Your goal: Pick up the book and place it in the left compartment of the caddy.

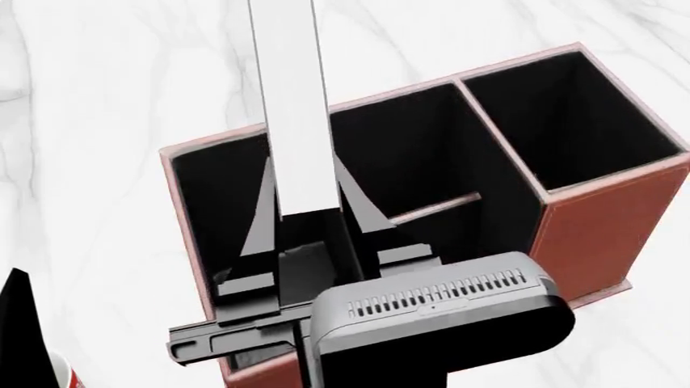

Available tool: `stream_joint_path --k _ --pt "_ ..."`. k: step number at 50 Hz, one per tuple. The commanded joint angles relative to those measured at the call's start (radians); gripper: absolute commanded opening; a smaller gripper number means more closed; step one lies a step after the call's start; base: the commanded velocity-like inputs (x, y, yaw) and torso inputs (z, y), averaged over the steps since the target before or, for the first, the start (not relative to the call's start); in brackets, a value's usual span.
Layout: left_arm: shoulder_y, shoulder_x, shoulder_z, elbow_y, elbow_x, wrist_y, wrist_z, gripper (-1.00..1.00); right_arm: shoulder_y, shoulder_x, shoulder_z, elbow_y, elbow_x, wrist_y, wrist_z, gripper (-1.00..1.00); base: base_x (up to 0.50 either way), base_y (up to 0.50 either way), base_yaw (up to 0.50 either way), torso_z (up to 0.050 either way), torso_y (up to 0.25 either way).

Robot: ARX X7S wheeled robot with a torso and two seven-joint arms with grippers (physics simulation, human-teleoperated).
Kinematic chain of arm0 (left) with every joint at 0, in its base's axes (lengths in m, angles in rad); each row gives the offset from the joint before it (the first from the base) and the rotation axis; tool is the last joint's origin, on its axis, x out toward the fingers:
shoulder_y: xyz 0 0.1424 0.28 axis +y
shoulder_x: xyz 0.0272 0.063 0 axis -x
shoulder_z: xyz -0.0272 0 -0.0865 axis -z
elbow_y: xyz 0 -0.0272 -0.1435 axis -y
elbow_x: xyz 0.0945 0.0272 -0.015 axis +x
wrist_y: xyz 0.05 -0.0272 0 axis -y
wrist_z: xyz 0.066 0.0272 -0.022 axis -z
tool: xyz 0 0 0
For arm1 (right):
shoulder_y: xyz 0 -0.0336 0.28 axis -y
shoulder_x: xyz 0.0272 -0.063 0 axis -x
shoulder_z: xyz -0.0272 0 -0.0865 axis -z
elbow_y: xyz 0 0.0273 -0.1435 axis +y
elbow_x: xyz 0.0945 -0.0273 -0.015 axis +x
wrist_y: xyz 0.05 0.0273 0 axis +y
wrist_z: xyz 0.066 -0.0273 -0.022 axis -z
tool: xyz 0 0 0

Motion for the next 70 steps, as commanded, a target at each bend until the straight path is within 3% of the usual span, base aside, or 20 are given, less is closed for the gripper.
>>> stream_joint_path --k 1,9,34,52,70 --pt "-0.001 -0.005 0.0 0.006 -0.003 -0.001 -0.006 1.0 0.008 0.011 0.072 -0.087 0.106 0.14 0.069 -1.0 0.0 0.0 0.0 0.0 0.0" --pt "0.0 -0.008 0.003 0.009 -0.003 0.0 -0.009 1.0 0.02 0.008 0.101 -0.097 0.22 0.228 0.124 -1.0 0.0 0.0 0.0 0.0 0.001" --pt "-0.004 -0.011 0.008 -0.004 -0.005 0.009 -0.012 1.0 0.063 0.026 0.134 -0.098 0.387 0.266 0.103 -1.0 0.0 0.0 0.0 0.0 0.002" --pt "-0.002 -0.018 0.007 0.002 -0.007 0.009 -0.022 1.0 0.139 -0.007 0.181 0.016 0.698 0.37 0.247 -1.0 0.0 0.0 0.0 0.001 0.001" --pt "-0.004 -0.022 0.011 -0.003 -0.008 0.013 -0.026 1.0 0.171 -0.02 0.131 0.085 0.698 0.414 0.258 -1.0 0.0 0.0 0.0 0.0 0.002"
